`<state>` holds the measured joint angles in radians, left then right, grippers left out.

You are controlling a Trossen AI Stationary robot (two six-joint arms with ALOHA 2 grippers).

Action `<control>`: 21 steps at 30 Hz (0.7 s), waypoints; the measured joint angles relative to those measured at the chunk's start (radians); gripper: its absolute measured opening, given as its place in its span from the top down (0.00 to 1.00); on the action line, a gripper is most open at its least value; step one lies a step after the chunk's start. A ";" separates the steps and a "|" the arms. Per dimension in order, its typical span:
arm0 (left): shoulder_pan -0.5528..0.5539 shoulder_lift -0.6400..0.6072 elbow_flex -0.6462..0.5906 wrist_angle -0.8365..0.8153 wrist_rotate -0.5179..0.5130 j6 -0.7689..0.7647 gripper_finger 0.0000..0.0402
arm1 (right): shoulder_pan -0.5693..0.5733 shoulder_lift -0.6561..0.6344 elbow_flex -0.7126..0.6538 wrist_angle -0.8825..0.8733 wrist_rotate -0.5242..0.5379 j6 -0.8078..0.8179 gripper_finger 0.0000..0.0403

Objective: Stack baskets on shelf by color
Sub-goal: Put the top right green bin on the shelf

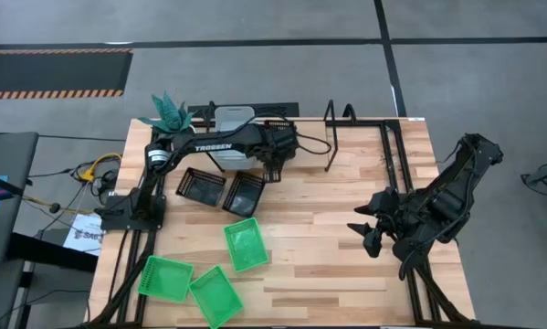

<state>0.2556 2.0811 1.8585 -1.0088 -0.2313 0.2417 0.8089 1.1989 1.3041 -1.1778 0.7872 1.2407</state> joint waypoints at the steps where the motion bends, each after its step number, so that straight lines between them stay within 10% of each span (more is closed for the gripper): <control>1: -0.008 0.000 0.030 -0.046 0.000 -0.028 0.59 | 0.000 0.000 0.000 0.000 0.000 0.000 0.34; 10: -0.171 -0.012 0.292 -0.462 0.155 -0.229 0.58 | 0.000 0.000 0.000 0.000 0.000 -0.006 0.34; 21: -0.533 -0.068 0.293 -0.489 0.117 -0.503 0.60 | 0.001 0.000 0.000 0.003 0.000 -0.018 0.34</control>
<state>-0.2779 2.0136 2.1519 -1.4974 -0.1145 -0.2609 0.8101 1.1988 1.3041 -1.1750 0.7868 1.2226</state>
